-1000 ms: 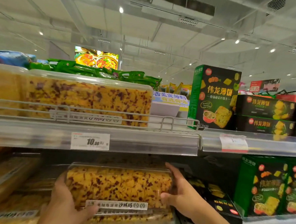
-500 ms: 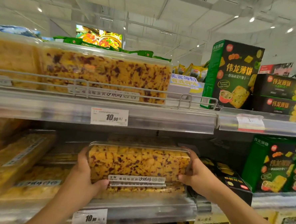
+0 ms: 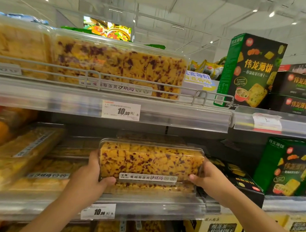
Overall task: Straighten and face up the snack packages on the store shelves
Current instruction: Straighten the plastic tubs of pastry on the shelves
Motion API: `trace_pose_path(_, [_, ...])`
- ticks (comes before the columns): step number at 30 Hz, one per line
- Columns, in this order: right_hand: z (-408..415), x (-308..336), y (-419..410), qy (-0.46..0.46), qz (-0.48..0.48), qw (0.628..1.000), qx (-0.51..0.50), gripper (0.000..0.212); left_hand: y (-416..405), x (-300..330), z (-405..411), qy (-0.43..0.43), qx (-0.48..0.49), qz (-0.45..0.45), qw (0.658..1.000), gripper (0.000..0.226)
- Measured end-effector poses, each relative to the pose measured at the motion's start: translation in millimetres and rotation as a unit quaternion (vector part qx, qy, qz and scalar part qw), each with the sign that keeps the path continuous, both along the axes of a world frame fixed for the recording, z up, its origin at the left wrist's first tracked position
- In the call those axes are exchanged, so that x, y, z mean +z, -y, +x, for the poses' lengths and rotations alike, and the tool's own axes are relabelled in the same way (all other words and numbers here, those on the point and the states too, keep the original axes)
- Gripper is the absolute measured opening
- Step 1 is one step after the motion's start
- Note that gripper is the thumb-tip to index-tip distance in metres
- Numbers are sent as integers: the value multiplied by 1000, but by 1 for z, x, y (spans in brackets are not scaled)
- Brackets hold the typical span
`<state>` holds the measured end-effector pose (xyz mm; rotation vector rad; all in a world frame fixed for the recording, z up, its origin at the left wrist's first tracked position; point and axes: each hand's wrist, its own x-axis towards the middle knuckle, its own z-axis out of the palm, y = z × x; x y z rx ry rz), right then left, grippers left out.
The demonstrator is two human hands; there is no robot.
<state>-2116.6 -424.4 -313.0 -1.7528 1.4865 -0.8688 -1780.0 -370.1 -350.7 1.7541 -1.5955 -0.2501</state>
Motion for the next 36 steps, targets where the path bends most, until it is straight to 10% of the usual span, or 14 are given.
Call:
trace_pose_path(18, [-3,-13,-6,37,13,999,14,39,11,3,3,-75,18,23,997,74])
trace_pose_path(28, [-11,-23,-2,124,11,991,52,92,6,21,8,-201,-8,47,978,110])
trace_pose_path(36, [-7,-37,-2,75,-29,996,34,72,-1,17,4,-186,2,25,982,107])
